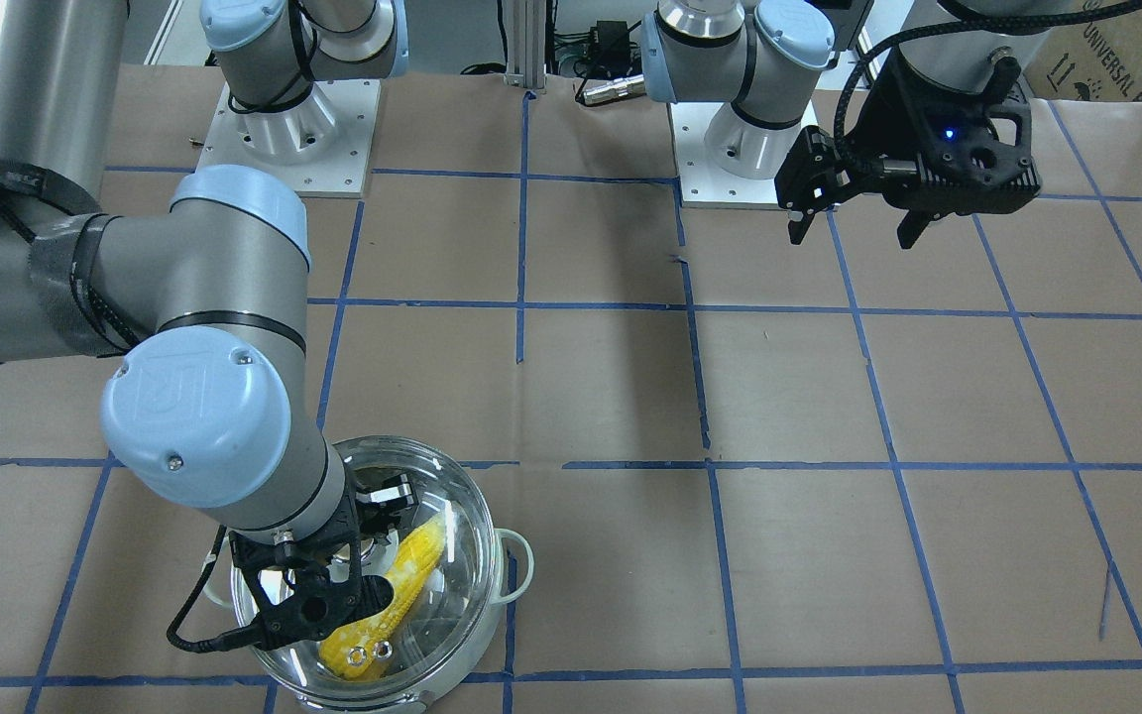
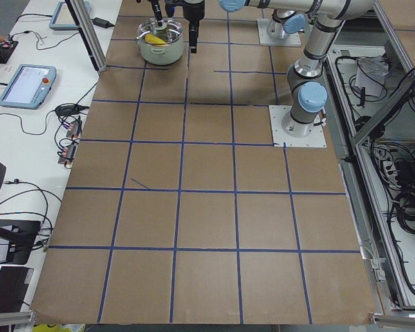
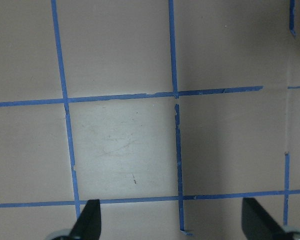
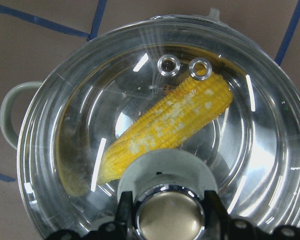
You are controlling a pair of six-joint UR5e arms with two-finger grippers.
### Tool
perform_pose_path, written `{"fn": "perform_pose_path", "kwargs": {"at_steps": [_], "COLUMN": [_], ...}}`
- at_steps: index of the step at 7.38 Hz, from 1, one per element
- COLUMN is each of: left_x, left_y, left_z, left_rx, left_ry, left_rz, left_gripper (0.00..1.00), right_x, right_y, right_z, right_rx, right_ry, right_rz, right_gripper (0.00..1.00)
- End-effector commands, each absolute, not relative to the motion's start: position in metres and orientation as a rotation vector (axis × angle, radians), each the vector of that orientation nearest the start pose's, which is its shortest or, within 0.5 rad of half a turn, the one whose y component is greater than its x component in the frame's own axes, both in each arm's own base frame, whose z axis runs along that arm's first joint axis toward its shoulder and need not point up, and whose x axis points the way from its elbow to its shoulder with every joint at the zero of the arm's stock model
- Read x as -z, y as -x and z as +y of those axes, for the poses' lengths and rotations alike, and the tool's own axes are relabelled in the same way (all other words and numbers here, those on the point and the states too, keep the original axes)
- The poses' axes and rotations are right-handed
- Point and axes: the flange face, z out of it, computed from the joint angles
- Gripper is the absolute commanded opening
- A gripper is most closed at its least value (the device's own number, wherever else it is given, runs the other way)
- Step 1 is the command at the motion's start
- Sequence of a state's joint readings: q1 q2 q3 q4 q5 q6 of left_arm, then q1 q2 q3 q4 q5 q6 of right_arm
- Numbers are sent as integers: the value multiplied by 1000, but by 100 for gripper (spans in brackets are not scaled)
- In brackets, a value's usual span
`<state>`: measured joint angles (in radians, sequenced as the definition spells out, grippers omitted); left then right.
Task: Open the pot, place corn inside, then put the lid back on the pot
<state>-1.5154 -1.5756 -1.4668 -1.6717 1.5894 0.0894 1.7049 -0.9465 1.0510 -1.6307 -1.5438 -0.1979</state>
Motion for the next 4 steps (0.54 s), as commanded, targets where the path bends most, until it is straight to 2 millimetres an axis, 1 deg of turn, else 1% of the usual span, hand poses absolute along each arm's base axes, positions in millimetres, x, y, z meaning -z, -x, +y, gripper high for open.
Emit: {"fn": "perform_pose_path", "kwargs": {"at_steps": [1,2,3,4], "left_x": [-525,-525,-524,-523], "left_y": [104,104,104,104], "left_z": [-499,-499,-499,-499], "left_rx": [-7,-7,-9,-12], "left_ry": [-50,-50,-50,-50], "left_rz": [3122,3123,3122,3123], "left_gripper": [100,100,100,100], "right_x": [-363,-363,-363,-362], "right_y": [-232,-233,-233,-233], "right_z": [-710,-710,-710,-711], "right_rx": [-54,-56,-56,-39], "right_ry": [513,512,510,510], "right_rz": [3071,3070,3070,3069], "right_gripper": [30,32,41,71]}}
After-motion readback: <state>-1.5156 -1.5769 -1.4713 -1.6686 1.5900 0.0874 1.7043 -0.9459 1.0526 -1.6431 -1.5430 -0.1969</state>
